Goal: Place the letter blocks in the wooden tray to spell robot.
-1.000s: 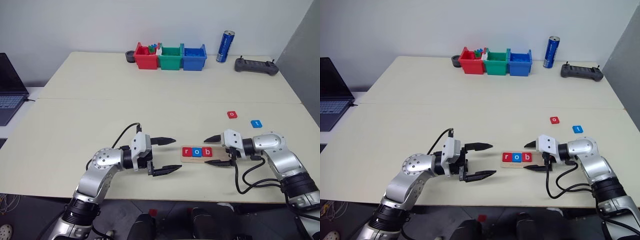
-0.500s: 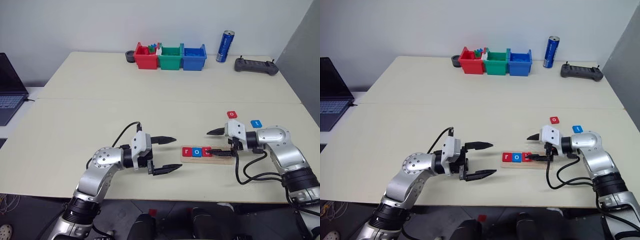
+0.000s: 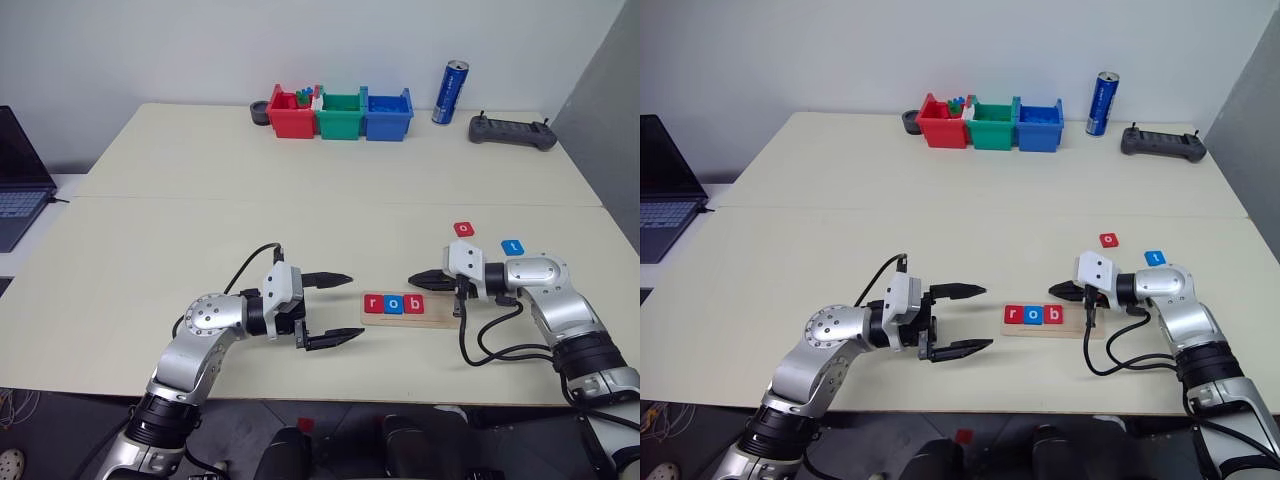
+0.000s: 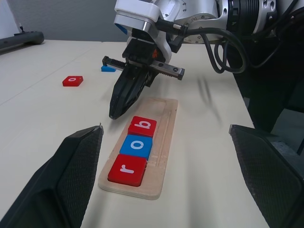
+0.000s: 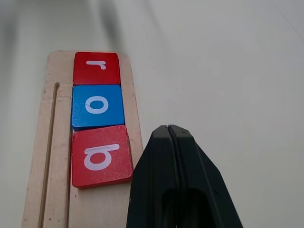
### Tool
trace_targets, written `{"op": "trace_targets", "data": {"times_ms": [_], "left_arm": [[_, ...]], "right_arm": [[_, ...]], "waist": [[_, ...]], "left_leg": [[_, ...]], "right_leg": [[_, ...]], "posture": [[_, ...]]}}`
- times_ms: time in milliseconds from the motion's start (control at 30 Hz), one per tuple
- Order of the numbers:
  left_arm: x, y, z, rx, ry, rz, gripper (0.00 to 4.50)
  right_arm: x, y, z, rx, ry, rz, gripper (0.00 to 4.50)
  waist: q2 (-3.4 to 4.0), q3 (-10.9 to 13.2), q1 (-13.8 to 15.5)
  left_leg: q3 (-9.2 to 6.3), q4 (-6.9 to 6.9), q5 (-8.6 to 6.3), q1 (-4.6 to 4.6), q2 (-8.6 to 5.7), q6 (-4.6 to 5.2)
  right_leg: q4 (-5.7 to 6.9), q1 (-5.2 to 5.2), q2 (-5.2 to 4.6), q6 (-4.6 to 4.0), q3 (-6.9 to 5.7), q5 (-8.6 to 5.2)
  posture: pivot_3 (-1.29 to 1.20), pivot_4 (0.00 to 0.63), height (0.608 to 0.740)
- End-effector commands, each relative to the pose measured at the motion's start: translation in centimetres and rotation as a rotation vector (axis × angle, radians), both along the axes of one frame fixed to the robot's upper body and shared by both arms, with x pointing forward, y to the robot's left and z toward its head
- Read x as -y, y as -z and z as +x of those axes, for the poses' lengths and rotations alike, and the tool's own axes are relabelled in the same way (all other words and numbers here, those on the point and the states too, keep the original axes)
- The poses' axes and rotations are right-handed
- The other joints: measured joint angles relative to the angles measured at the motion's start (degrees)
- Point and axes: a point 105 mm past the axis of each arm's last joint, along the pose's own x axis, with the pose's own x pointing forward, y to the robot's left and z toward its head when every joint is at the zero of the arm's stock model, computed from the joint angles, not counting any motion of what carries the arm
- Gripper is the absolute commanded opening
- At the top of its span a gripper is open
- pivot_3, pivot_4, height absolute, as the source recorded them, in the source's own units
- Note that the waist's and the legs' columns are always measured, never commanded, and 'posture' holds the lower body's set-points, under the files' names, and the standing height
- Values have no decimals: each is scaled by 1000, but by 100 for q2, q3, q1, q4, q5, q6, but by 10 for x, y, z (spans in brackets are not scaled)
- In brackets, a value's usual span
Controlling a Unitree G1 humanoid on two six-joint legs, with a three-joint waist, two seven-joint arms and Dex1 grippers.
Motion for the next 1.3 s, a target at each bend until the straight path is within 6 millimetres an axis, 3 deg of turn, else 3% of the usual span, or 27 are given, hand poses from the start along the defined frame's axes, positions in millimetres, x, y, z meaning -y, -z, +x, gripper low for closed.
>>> {"op": "trace_targets", "data": {"times_ms": [33,600,833,1000,1167,1300], "left_arm": [[-3,-7,1,29,-5,-13,4500],[-3,-8,3,36,-2,-9,4500],[-3,-7,1,34,4,-6,4500],[-5,-8,4,44,-8,-6,4500],[-6,-7,5,48,-15,-10,4500],[-4,-7,6,48,-8,-12,4500]], "right_arm": [[-5,-6,-4,28,-46,-10,24],[-4,0,-14,-7,-75,-28,24],[8,-33,-3,59,26,49,24],[34,-49,-24,50,96,32,1199],[63,-62,-15,95,416,135,2952],[82,-52,-2,110,717,198,4308]], "waist": [[0,0,-1],[0,0,1],[1,1,2],[3,3,48],[3,3,73],[3,3,71]], "left_leg": [[0,0,0,0,0,0],[0,0,0,0,0,0],[0,0,0,-1,0,0],[-10,0,0,-17,-1,0],[-10,1,0,-26,-2,0],[-8,1,0,-25,-1,0]], "right_leg": [[0,0,0,0,0,0],[0,0,0,0,0,0],[0,-1,0,0,0,0],[-2,-10,-1,0,-8,0],[-1,-17,-1,0,-9,0],[0,-19,1,0,-6,0]], "posture": [[0,150,740],[0,150,740],[0,150,740],[0,150,740],[0,150,740],[0,150,740]]}}
